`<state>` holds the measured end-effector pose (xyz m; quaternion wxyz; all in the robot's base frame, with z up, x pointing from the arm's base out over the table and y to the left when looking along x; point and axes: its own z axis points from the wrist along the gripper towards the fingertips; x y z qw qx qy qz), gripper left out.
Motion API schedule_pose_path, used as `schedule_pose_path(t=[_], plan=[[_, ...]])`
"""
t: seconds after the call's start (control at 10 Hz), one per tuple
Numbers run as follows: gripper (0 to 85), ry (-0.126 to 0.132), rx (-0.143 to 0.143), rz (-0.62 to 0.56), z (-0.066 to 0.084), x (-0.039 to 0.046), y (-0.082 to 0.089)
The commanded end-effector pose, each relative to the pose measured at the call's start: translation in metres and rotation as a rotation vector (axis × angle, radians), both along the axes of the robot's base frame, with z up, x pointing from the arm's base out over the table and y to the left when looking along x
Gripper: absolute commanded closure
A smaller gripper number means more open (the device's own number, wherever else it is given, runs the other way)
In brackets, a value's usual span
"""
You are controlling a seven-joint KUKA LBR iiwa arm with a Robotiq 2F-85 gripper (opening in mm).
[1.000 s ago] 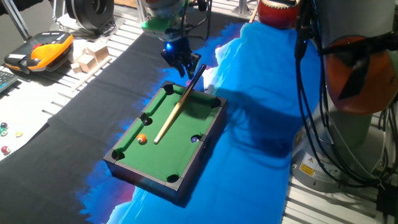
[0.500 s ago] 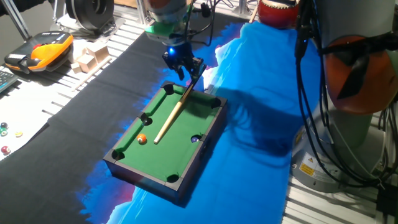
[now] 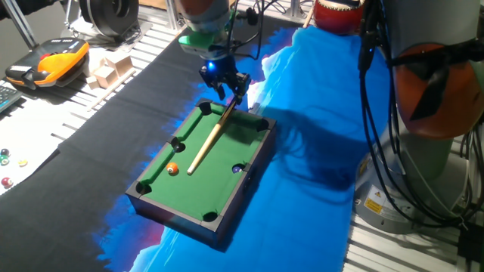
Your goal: Hit the pool ball
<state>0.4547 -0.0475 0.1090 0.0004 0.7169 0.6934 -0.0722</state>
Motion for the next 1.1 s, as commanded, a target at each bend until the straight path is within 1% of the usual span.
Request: schedule_pose_path(t=[0.0,0.2,0.4,0.5,1.0], plan=[[34.0,0.004,-0.003,0.002,-0.001,-0.0007,0.0],[34.0,0.002,-0.001,0.002,-0.003,-0.0024,-0.001],[34.0,0.01,-0.008,0.003,-0.008,-0.0038,0.0],[34.0,0.019,-0.017,0.003,-0.011,-0.0049,0.0],[34.0,0.013,-0.01,0.018,-0.013,-0.0062,-0.001]])
